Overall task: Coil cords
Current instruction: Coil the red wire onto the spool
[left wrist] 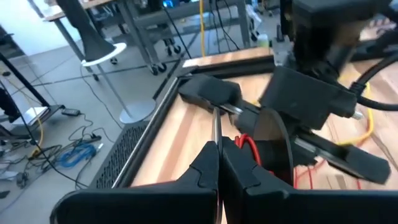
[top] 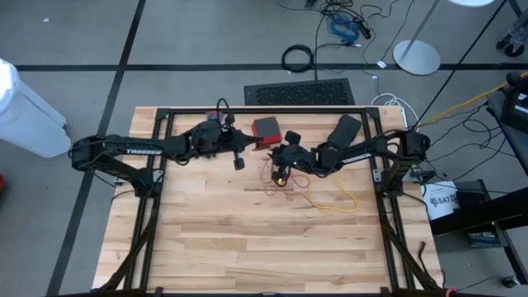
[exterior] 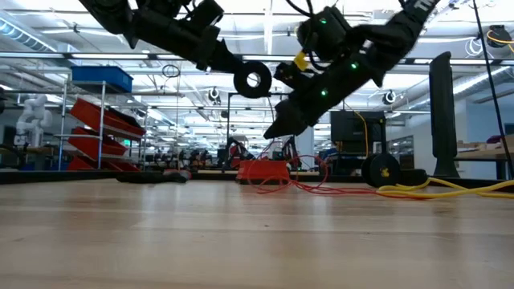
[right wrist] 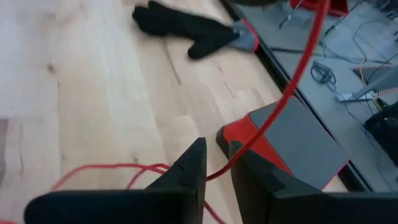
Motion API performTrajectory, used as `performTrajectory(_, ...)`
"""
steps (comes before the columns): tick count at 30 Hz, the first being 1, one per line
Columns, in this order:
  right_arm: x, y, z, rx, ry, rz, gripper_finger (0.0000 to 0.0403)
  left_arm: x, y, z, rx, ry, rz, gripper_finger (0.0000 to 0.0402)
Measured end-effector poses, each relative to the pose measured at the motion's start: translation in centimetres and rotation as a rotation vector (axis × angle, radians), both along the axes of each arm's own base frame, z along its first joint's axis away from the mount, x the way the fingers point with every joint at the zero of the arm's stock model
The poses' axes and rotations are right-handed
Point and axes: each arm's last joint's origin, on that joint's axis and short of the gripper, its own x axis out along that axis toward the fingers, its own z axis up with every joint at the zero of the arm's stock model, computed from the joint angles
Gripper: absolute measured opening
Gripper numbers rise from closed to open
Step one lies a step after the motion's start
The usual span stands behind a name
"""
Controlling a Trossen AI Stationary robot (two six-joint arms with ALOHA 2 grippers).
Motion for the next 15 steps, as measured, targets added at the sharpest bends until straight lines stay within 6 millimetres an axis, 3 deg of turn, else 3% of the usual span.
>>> performTrajectory(7,-1.4,0.3,-1.2,0.031,-0.162,-0.019,0.0048,0.0,0.8,0.9,-0.037,-0.11,0.031,0.0)
performTrajectory(15,-1.3,0.5,-0.9,0.055,-0.206,0.005,0.0048,0.0,0.9,1.9,-0.049,-0.225,0.022,0.0)
